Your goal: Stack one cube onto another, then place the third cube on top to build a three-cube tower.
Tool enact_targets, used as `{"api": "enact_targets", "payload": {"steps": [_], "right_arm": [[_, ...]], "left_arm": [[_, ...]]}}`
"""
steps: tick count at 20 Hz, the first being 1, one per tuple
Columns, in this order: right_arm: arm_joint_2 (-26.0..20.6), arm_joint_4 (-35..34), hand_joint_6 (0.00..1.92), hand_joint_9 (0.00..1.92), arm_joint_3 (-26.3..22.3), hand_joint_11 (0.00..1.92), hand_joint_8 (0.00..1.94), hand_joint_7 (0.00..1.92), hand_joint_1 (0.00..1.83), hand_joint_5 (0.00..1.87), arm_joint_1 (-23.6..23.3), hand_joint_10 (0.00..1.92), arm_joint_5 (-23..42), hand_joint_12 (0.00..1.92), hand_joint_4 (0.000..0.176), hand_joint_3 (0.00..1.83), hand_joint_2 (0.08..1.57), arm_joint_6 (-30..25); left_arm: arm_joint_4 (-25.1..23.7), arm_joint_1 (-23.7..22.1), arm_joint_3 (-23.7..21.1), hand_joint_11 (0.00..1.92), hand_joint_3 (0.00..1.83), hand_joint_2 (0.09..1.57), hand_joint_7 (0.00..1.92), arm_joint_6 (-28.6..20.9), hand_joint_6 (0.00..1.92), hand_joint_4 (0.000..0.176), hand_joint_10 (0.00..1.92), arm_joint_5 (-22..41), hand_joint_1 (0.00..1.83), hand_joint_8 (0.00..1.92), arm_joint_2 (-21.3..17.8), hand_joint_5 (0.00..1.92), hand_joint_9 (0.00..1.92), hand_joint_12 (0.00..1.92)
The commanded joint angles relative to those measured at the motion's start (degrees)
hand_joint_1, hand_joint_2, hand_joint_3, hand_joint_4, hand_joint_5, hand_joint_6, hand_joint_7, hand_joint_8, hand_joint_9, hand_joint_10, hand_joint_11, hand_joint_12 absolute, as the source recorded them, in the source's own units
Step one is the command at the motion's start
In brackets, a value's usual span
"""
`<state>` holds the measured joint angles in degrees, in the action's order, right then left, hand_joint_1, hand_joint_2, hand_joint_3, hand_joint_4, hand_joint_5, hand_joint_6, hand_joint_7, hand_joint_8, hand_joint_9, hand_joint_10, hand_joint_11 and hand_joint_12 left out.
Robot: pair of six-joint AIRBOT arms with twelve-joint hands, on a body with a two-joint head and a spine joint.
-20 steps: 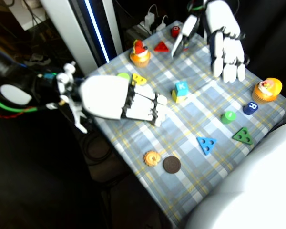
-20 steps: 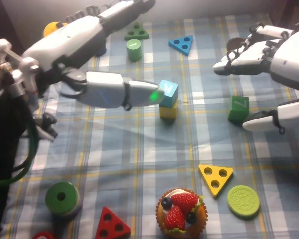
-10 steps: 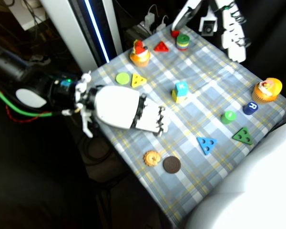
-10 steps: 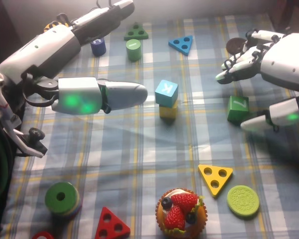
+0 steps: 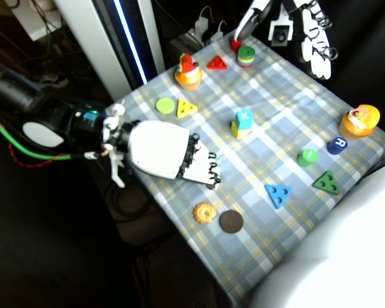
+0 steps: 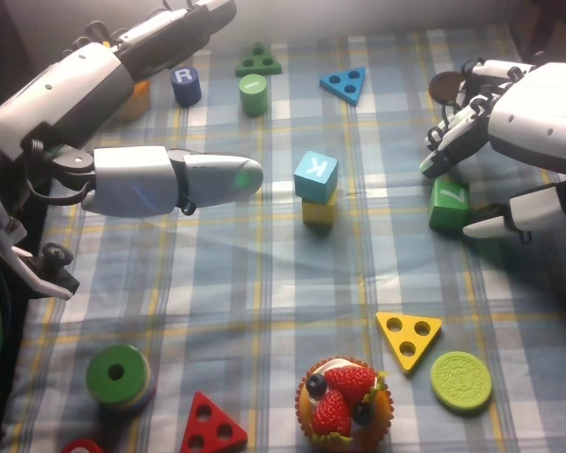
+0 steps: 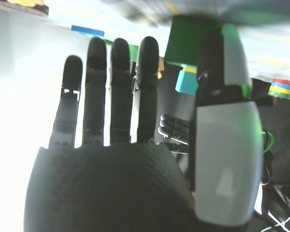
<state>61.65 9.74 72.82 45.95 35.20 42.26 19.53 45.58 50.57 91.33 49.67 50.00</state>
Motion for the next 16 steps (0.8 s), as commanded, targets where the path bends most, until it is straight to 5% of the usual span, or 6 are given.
{"api": "enact_targets", "payload": {"steps": [1,9,16], "right_arm": [[0.05,-0.98,0.01,0.69,0.04,0.16,0.00,0.74,0.96,0.87,-0.87,0.02,6.21,1.16,0.000,0.00,0.92,-0.02],[0.04,-0.60,0.00,0.60,-0.38,0.03,0.00,0.65,0.85,0.77,-0.88,0.00,6.23,1.23,0.000,0.00,0.90,-0.02],[1.27,-1.15,0.04,0.66,0.70,0.10,0.02,0.72,0.95,0.91,-1.57,0.02,6.21,1.17,0.000,0.00,0.93,-0.02]], "left_arm": [[-0.77,-0.30,-0.09,0.10,0.00,0.83,0.19,-0.58,0.00,0.176,0.00,7.00,0.68,0.00,-0.27,0.15,0.17,0.06],[-0.59,-0.08,-0.07,0.10,0.00,0.85,0.21,-0.58,0.00,0.176,0.01,7.08,0.67,0.01,-0.24,0.16,0.19,0.06],[-0.32,-0.06,-0.05,0.07,0.00,0.86,0.20,-0.58,0.00,0.176,0.00,7.00,0.68,0.00,-0.06,0.16,0.19,0.06]]}}
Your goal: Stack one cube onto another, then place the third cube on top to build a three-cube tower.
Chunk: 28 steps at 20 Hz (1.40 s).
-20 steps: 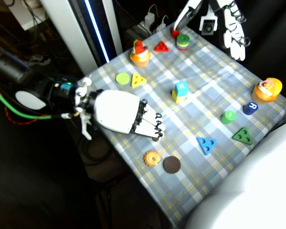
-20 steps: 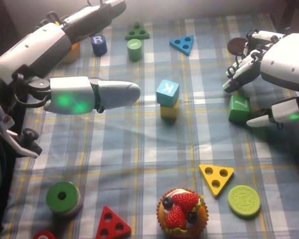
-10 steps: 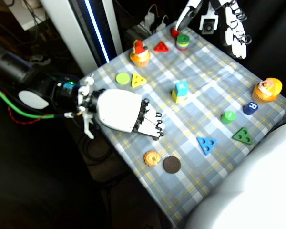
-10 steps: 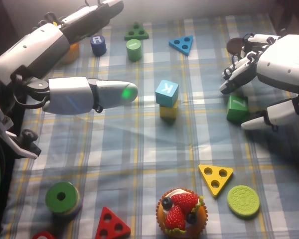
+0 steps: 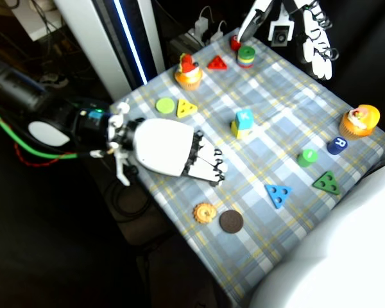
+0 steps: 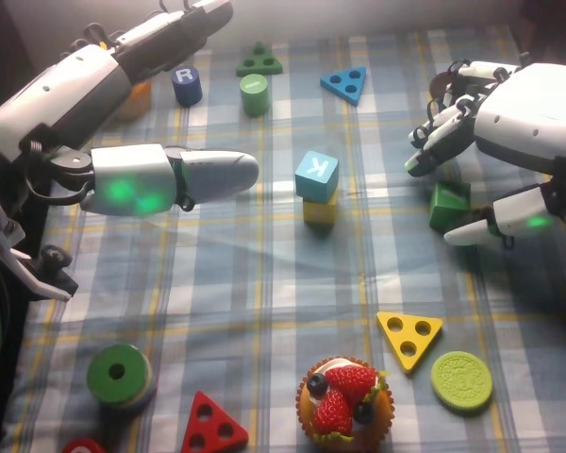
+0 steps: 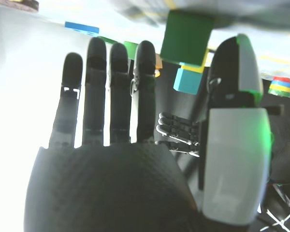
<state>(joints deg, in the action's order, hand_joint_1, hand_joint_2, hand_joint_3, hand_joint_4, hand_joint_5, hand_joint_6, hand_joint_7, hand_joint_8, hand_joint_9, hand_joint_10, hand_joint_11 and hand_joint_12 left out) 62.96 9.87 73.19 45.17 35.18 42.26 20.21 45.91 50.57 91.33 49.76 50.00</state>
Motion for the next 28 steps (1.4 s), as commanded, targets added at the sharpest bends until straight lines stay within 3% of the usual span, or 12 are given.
{"api": "enact_targets", "payload": {"steps": [1,4,5,7,13,16,19,20,21,22,23,28], "right_arm": [[0.00,-1.32,0.05,0.71,0.37,0.14,0.02,0.77,1.00,0.98,-0.83,0.03,6.23,1.15,0.000,0.00,0.92,-0.02],[-0.05,-1.47,0.06,0.79,0.44,0.25,0.04,0.86,1.09,1.07,-0.85,0.05,6.23,1.12,0.000,0.00,0.93,-0.02],[-0.10,-1.59,0.55,0.85,0.44,0.28,0.05,0.90,1.13,1.14,-0.85,0.08,6.23,1.19,0.000,0.01,1.01,-0.02],[-0.15,-1.79,0.81,0.89,0.43,0.32,0.05,0.93,1.11,1.08,-0.85,0.11,6.23,1.21,0.004,0.00,1.06,-0.02],[-0.08,-1.32,0.67,0.73,0.35,0.36,0.12,0.98,1.19,1.17,-0.91,0.64,6.24,1.34,0.000,0.00,1.03,-0.02],[0.07,2.28,0.65,0.71,0.08,0.33,0.07,0.95,1.19,1.18,-4.10,0.51,6.25,1.23,0.000,0.00,1.03,-0.52],[0.83,7.76,0.66,0.63,0.41,0.14,0.05,0.95,1.15,1.18,-7.95,0.49,6.25,1.43,0.000,0.00,1.02,-3.13],[1.43,10.44,0.69,0.64,0.83,0.15,0.05,0.94,1.12,1.17,-9.74,0.49,6.26,1.44,0.021,0.00,1.03,-4.96],[1.89,12.60,0.71,0.68,1.23,0.20,0.03,0.94,1.13,1.15,-11.16,0.42,6.27,1.35,0.003,0.00,1.03,-6.73],[1.90,14.80,0.68,0.71,1.65,0.28,0.03,0.93,1.12,1.17,-12.49,0.38,6.27,1.25,0.022,0.00,1.03,-8.35],[2.39,16.79,0.69,0.70,2.01,0.26,0.02,0.92,1.14,1.16,-13.69,0.34,6.27,1.21,0.000,0.00,1.03,-9.69],[4.99,21.89,0.59,0.79,3.23,0.23,0.01,0.93,1.20,1.21,-17.16,0.12,6.27,1.16,0.000,0.00,1.02,-11.95]], "left_arm": [[-0.96,-0.38,-0.05,0.06,0.00,0.87,0.21,-0.58,0.00,0.176,0.00,6.91,0.67,0.00,-0.06,0.16,0.19,0.05],[-0.86,-0.31,-0.06,0.08,0.00,0.87,0.21,-0.58,0.00,0.176,0.01,6.92,0.67,0.00,-0.06,0.17,0.20,0.06],[-0.82,-0.26,-0.08,0.08,0.00,0.87,0.21,-0.58,0.00,0.176,0.01,6.92,0.68,0.00,-0.05,0.17,0.20,0.06],[-0.73,-0.15,-0.08,0.07,0.00,0.86,0.20,-0.62,0.00,0.176,0.00,6.92,0.68,0.00,-0.05,0.17,0.19,0.06],[-0.51,-0.05,-0.06,0.08,0.00,0.87,0.21,-0.72,0.00,0.176,0.00,6.92,0.67,0.00,-0.01,0.17,0.20,0.07],[-0.26,0.16,0.08,0.10,0.00,0.86,0.22,-0.72,0.00,0.176,0.01,6.58,0.67,0.00,-0.28,0.18,0.21,0.08],[-0.21,0.34,0.16,0.15,0.00,0.85,0.23,-0.72,0.00,0.176,0.00,6.50,0.70,0.00,-0.71,0.18,0.22,0.11],[-0.21,0.44,0.23,0.18,0.00,0.84,0.23,-0.72,0.00,0.176,0.00,6.27,0.72,0.01,-0.84,0.18,0.22,0.13],[-0.21,0.52,0.31,0.14,0.00,0.82,0.24,-0.72,0.01,0.176,0.01,6.03,0.74,0.01,-0.89,0.18,0.21,0.25],[-0.19,0.59,0.43,0.06,0.00,0.82,0.24,-0.72,0.00,0.176,0.00,5.75,0.74,0.00,-0.90,0.18,0.22,0.48],[-0.09,0.61,0.56,0.01,0.00,0.82,0.23,-0.72,0.00,0.176,0.00,5.39,0.72,0.00,-0.90,0.17,0.21,0.60],[1.19,0.61,1.75,0.00,0.02,0.88,0.23,-0.72,0.01,0.176,0.01,3.33,0.78,0.00,-0.83,0.18,0.23,0.65]]}}
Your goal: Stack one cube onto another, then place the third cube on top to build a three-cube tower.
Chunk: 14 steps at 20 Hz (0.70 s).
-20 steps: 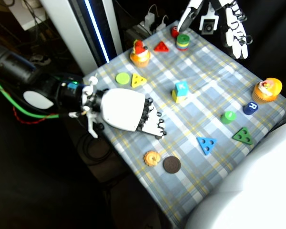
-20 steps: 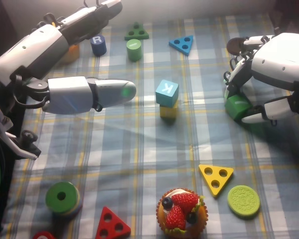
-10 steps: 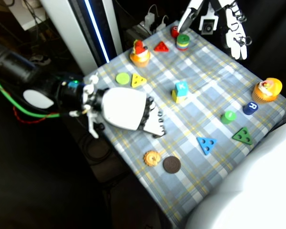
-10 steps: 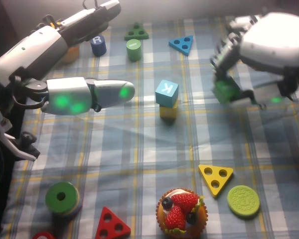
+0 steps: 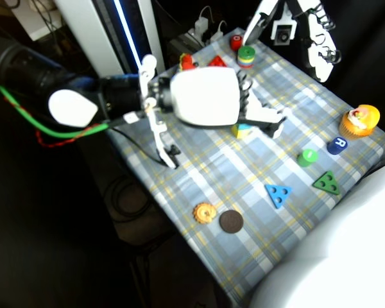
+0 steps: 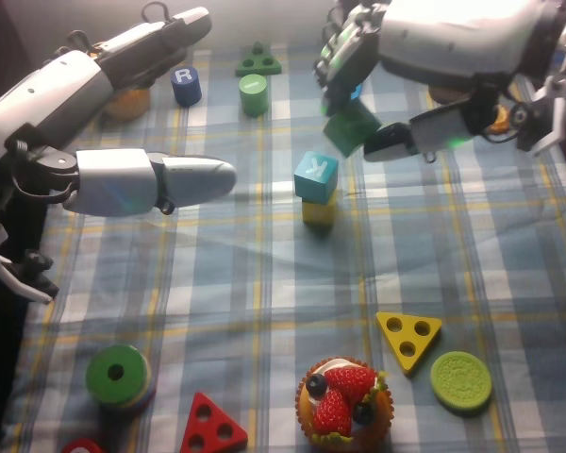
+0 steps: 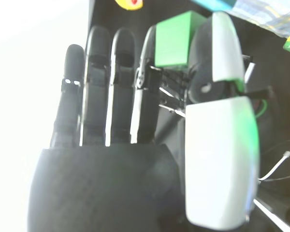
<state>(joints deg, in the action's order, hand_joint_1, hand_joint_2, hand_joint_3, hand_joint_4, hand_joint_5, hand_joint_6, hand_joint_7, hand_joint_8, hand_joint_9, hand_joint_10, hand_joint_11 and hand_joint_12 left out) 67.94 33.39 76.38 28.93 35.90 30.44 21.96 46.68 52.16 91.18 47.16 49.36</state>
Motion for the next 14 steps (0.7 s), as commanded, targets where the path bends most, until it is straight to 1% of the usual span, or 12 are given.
{"api": "enact_targets", "payload": {"steps": [1,2,4,7,8,9,10,11,13,14], "right_arm": [[0.45,-1.43,0.60,0.79,0.19,0.23,0.00,0.93,1.19,1.20,-0.98,0.09,5.55,1.12,0.000,0.00,1.02,-0.13],[0.80,-1.19,0.59,0.81,0.30,0.26,0.01,0.94,1.19,1.21,-1.05,0.08,5.55,1.09,0.000,0.00,1.02,-0.13],[1.44,-0.90,0.56,0.78,0.45,0.24,0.00,0.92,1.19,1.22,-1.12,0.04,5.54,1.04,0.000,0.00,1.01,-0.13],[2.38,-0.47,0.53,0.79,0.84,0.22,0.00,0.93,1.20,1.24,-1.13,0.03,5.39,1.09,0.000,0.00,1.01,-0.21],[2.75,-0.32,0.54,0.80,1.00,0.20,0.00,0.92,1.20,1.24,-1.14,0.03,5.26,1.16,0.000,0.00,1.01,-0.24],[3.09,-0.20,0.60,0.79,1.14,0.14,0.00,0.90,1.19,1.21,-1.14,0.03,5.06,1.22,0.000,0.00,1.02,-0.25],[3.27,-0.12,0.61,0.78,1.21,0.13,0.00,0.89,1.19,1.20,-1.14,0.03,4.88,1.24,0.000,0.00,1.02,-0.25],[3.43,-0.09,0.62,0.80,1.29,0.16,0.01,0.90,1.19,1.20,-1.14,0.03,4.72,1.22,0.000,0.00,1.02,-0.25],[3.74,-0.06,0.60,0.80,1.54,0.17,0.01,0.92,1.19,1.20,-1.14,0.03,4.52,1.15,0.000,0.00,1.02,-0.25],[3.88,-0.02,0.61,0.78,1.69,0.17,0.00,0.91,1.20,1.20,-1.14,0.02,4.42,1.11,0.000,0.00,1.02,-0.25]], "left_arm": [[-0.38,-0.15,0.32,0.00,0.02,0.89,0.23,-0.56,0.01,0.176,0.01,5.69,0.78,0.00,-0.19,0.20,0.23,0.65],[-0.23,-0.15,0.49,0.00,0.01,0.90,0.22,-0.56,0.01,0.176,0.00,5.46,0.79,0.00,-0.18,0.21,0.22,0.64],[0.03,-0.16,0.72,0.00,0.00,0.88,0.22,-0.56,0.00,0.176,0.00,5.22,0.81,0.00,-0.19,0.23,0.22,0.54],[0.27,-0.16,0.99,0.00,0.00,0.88,0.22,-0.56,0.00,0.176,0.00,4.90,0.84,0.00,-0.14,0.25,0.20,0.45],[0.28,-0.17,1.03,0.00,0.00,0.88,0.22,-0.56,0.00,0.176,0.00,4.83,0.84,0.00,-0.09,0.26,0.21,0.49],[0.28,-0.20,1.09,0.00,0.00,0.88,0.22,-0.56,0.00,0.176,0.00,4.77,0.80,0.00,-0.04,0.26,0.20,0.51],[0.33,-0.25,1.16,0.00,0.00,0.88,0.22,-0.56,0.00,0.176,0.00,4.72,0.77,0.00,0.00,0.26,0.21,0.49],[0.33,-0.29,1.20,0.00,0.00,0.87,0.22,-0.56,0.00,0.176,0.00,4.68,0.75,0.00,0.03,0.25,0.20,0.46],[0.33,-0.32,1.27,0.00,0.00,0.87,0.22,-0.56,0.00,0.176,0.00,4.60,0.72,0.00,0.05,0.24,0.21,0.48],[0.36,-0.32,1.35,0.00,0.00,0.87,0.22,-0.56,0.00,0.176,0.00,4.56,0.75,0.00,0.11,0.24,0.20,0.48]]}}
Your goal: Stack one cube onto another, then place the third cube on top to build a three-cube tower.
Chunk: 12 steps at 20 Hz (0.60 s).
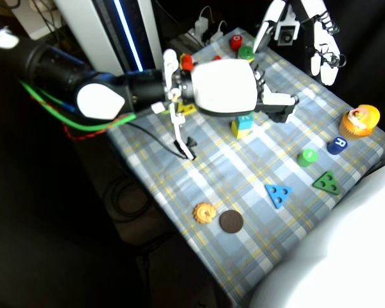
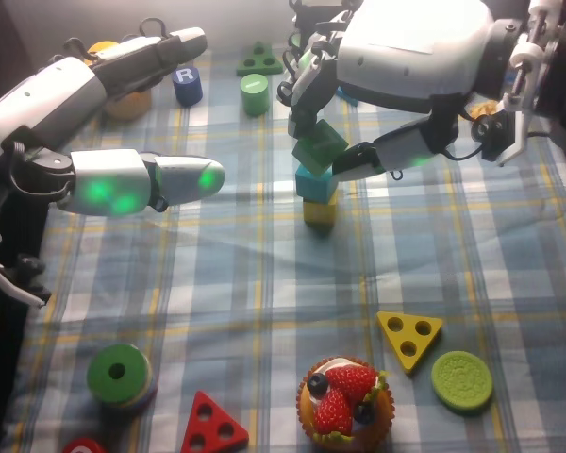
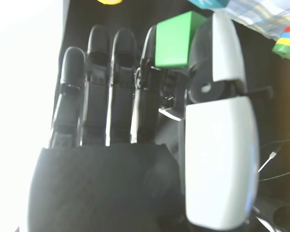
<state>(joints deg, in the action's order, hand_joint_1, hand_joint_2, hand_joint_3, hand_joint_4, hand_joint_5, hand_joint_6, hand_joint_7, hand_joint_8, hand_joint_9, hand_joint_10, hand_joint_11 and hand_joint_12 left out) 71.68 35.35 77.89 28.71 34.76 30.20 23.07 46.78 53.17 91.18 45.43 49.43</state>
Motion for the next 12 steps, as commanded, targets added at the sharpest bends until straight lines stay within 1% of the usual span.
{"api": "enact_targets", "payload": {"steps": [1,2,3,4,6,8,9,12], "right_arm": [[0.16,-1.98,0.61,0.79,0.21,0.17,0.00,0.91,1.19,1.20,-0.92,0.03,5.53,1.14,0.000,0.00,1.02,-0.01],[0.19,-1.98,0.62,0.80,0.25,0.18,0.00,0.91,1.19,1.20,-0.92,0.03,5.50,1.14,0.000,0.00,1.02,-0.01],[0.25,-1.98,0.61,0.81,0.28,0.21,0.00,0.91,1.20,1.20,-0.92,0.04,5.49,1.10,0.000,0.00,1.02,-0.01],[0.34,-1.98,0.61,0.80,0.29,0.21,0.00,0.89,1.19,1.20,-0.91,0.03,5.49,1.09,0.000,0.00,1.02,-0.01],[0.51,-1.71,0.61,0.80,0.30,0.22,0.00,0.89,1.19,1.19,-0.91,0.03,5.49,1.13,0.000,0.00,1.02,-0.01],[0.69,-1.45,0.58,0.80,0.30,0.22,0.00,0.90,1.20,1.21,-0.91,0.03,5.46,1.14,0.000,0.00,1.02,-0.01],[0.72,-1.39,0.55,0.80,0.30,0.23,0.00,0.90,1.20,1.23,-0.91,0.03,5.40,1.12,0.000,0.00,1.01,-0.01],[0.82,-1.29,0.52,0.77,0.45,0.17,0.00,0.89,1.20,1.24,-0.90,0.01,5.21,1.12,0.000,0.00,1.01,-0.01]], "left_arm": [[-0.76,-0.45,0.37,0.00,0.00,0.87,0.23,-0.56,0.00,0.176,0.00,6.27,0.75,0.00,0.07,0.25,0.21,0.54],[-0.76,-0.52,0.45,0.00,0.00,0.87,0.23,-0.56,0.00,0.176,0.00,6.19,0.75,0.00,0.15,0.26,0.22,0.56],[-0.76,-0.58,0.52,0.00,0.00,0.87,0.22,-0.56,0.00,0.176,0.00,6.10,0.73,0.00,0.21,0.25,0.21,0.54],[-0.76,-0.67,0.61,0.00,0.00,0.87,0.22,-0.56,0.00,0.176,0.00,5.99,0.75,0.00,0.29,0.25,0.22,0.54],[-0.76,-0.76,0.74,0.00,0.00,0.87,0.23,-0.56,0.00,0.176,0.00,5.82,0.71,0.00,0.41,0.25,0.22,0.58],[-0.77,-0.78,0.78,0.00,0.00,0.88,0.23,-0.56,0.00,0.176,0.00,5.76,0.69,0.00,0.43,0.24,0.22,0.58],[-0.77,-0.79,0.80,0.00,0.01,0.89,0.22,-0.56,0.00,0.176,0.00,5.75,0.69,0.00,0.45,0.24,0.22,0.58],[-0.79,-0.84,0.89,0.00,0.00,0.91,0.21,-0.55,0.00,0.176,0.00,5.67,0.70,0.00,0.50,0.25,0.20,0.53]]}}
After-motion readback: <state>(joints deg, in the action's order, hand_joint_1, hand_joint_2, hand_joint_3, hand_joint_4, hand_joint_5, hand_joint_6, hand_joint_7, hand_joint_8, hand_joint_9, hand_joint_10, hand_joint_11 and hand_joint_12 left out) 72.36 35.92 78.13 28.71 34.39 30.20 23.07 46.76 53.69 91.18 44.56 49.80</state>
